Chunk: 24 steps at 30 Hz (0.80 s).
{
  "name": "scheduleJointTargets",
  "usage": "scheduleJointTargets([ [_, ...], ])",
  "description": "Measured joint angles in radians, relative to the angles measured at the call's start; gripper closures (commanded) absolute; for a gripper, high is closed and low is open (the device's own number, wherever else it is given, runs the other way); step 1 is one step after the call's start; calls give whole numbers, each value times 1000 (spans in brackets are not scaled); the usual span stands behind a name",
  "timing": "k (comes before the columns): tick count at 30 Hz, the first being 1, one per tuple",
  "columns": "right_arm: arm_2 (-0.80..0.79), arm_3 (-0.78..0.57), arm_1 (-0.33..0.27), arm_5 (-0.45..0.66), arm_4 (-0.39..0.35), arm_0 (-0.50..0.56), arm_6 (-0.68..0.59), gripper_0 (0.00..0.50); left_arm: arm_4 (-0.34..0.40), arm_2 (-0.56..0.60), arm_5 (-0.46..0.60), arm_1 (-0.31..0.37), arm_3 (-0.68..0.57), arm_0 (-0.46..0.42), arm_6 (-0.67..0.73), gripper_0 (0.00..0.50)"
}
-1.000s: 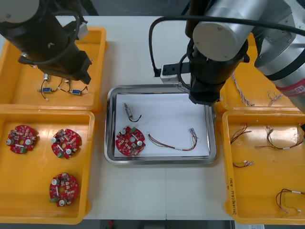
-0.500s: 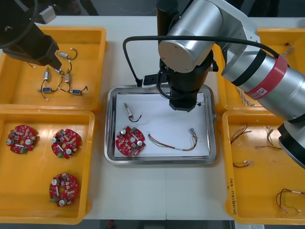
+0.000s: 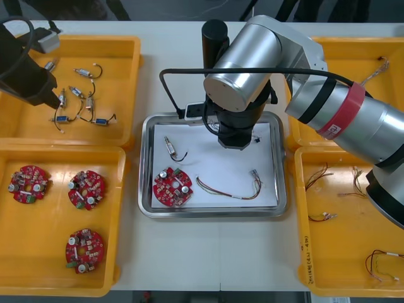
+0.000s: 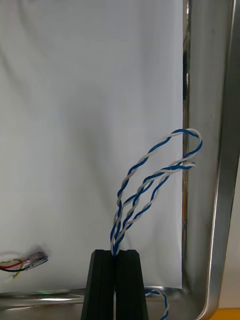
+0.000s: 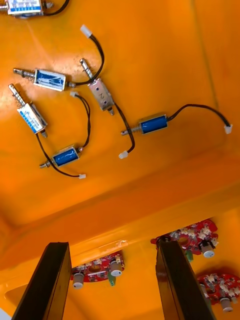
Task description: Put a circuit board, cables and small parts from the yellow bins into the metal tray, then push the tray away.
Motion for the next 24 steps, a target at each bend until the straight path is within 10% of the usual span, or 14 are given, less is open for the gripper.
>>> scheduleJointTargets([
  [24, 33, 67, 1, -129, -18, 44, 0, 500, -15, 8, -237, 12, 117, 81, -437, 0],
])
